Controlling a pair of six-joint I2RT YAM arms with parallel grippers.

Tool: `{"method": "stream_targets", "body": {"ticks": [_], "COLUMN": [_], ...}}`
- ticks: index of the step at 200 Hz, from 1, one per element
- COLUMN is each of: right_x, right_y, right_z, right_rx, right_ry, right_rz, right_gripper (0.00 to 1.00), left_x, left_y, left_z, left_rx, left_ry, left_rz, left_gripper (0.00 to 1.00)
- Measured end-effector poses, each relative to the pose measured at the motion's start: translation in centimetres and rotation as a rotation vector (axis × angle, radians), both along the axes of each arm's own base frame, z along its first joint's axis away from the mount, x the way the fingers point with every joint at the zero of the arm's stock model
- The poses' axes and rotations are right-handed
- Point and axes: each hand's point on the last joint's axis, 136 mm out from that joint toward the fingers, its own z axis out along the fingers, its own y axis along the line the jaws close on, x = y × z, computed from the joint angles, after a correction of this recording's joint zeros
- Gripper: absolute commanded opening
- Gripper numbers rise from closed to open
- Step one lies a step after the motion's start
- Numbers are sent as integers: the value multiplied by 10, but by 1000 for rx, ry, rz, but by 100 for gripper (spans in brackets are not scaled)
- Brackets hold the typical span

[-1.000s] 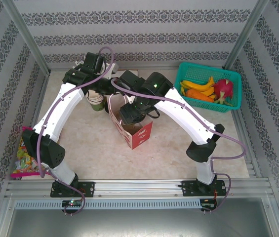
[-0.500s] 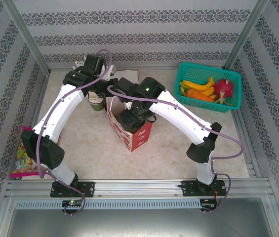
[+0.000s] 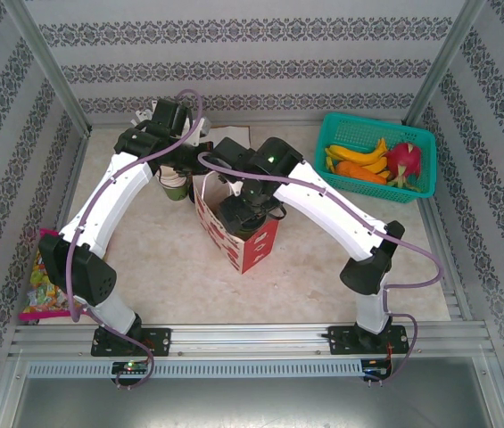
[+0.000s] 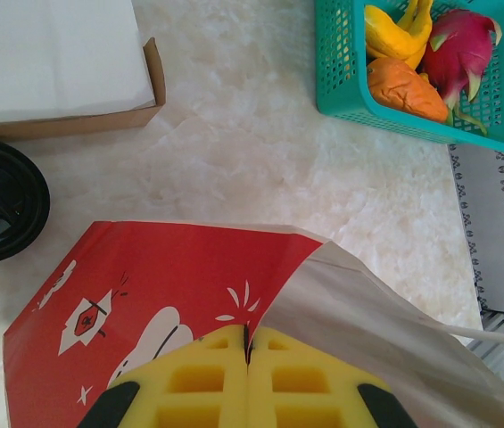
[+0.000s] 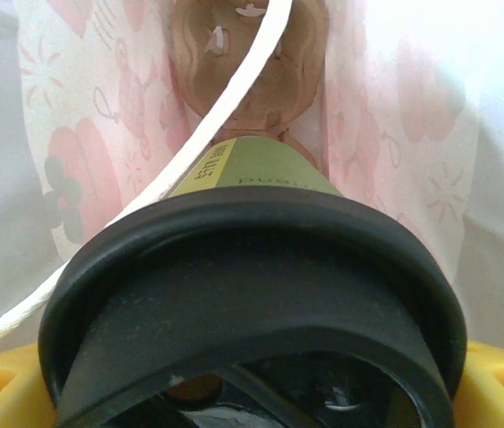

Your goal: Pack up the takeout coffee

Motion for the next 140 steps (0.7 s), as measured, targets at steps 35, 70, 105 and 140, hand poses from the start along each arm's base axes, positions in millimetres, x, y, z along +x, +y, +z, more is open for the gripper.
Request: {"method": "stream_targets", "body": {"ticks": [35, 70, 105, 140], "right_x": [2, 2, 2, 8], "right_y": [-6, -7, -9, -10], "right_z": [-4, -5, -14, -25], "right_rx": [-22, -23, -48, -74], "right_ry": [10, 19, 45, 68], "right_rz": [11, 24, 30, 17], "right_gripper": [56, 56, 56, 56], "left_x": [0, 0, -2, -4], "left_y": [0, 0, -2, -2], "left_z": [0, 0, 0, -5], "left_rx": [-2, 0, -4, 1], "left_ry": [1, 0, -2, 0], "left_rz": [-3, -4, -18, -32], "left_gripper": [0, 0, 0, 11]}}
